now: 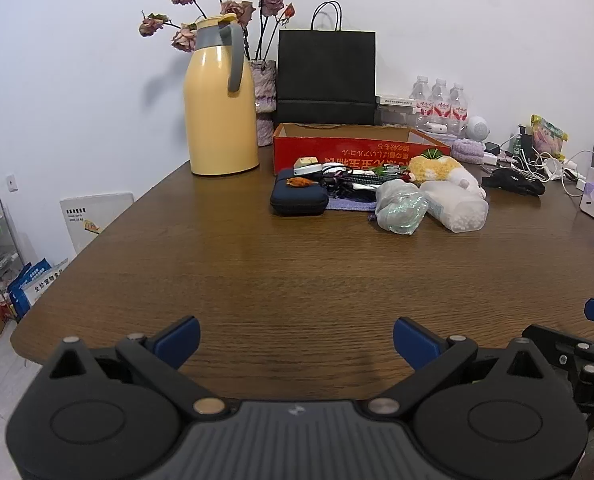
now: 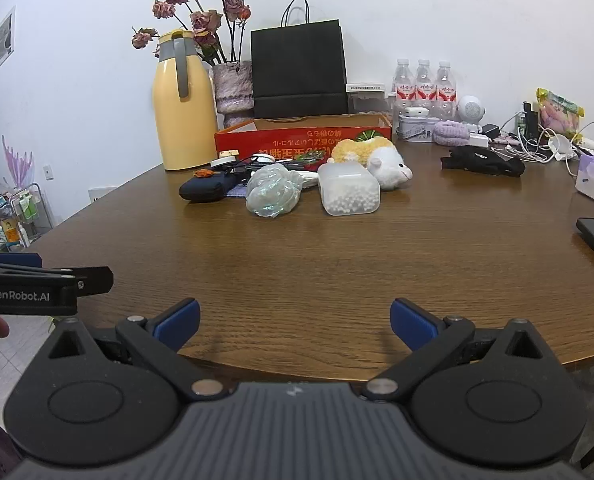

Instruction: Organize objects

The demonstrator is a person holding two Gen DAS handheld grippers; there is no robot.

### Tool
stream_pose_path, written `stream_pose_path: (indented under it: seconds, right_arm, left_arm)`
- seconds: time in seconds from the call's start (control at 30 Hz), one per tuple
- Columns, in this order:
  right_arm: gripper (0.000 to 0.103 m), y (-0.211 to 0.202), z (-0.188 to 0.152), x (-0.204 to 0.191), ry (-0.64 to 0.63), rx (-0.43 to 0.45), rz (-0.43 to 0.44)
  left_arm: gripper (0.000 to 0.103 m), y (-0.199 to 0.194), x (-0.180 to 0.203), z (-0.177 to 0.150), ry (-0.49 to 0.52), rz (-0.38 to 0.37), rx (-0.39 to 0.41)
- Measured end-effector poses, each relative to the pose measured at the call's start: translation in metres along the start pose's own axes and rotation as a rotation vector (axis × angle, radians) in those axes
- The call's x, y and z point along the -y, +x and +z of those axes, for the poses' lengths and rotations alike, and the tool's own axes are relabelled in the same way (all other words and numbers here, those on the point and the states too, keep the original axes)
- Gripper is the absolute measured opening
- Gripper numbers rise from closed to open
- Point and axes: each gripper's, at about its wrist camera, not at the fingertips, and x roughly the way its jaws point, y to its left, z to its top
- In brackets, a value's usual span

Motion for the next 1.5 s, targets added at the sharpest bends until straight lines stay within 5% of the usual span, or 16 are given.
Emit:
stream_pose_path:
  seconds: [1.5]
  right_arm:
    - [0.103,0.0008,-0.0044,-0.0003,-0.003,0.002,0.002]
  left_arm:
    - [0.103,0.0002,0.0015,-0.0022,0.008,-0.009,-0.001]
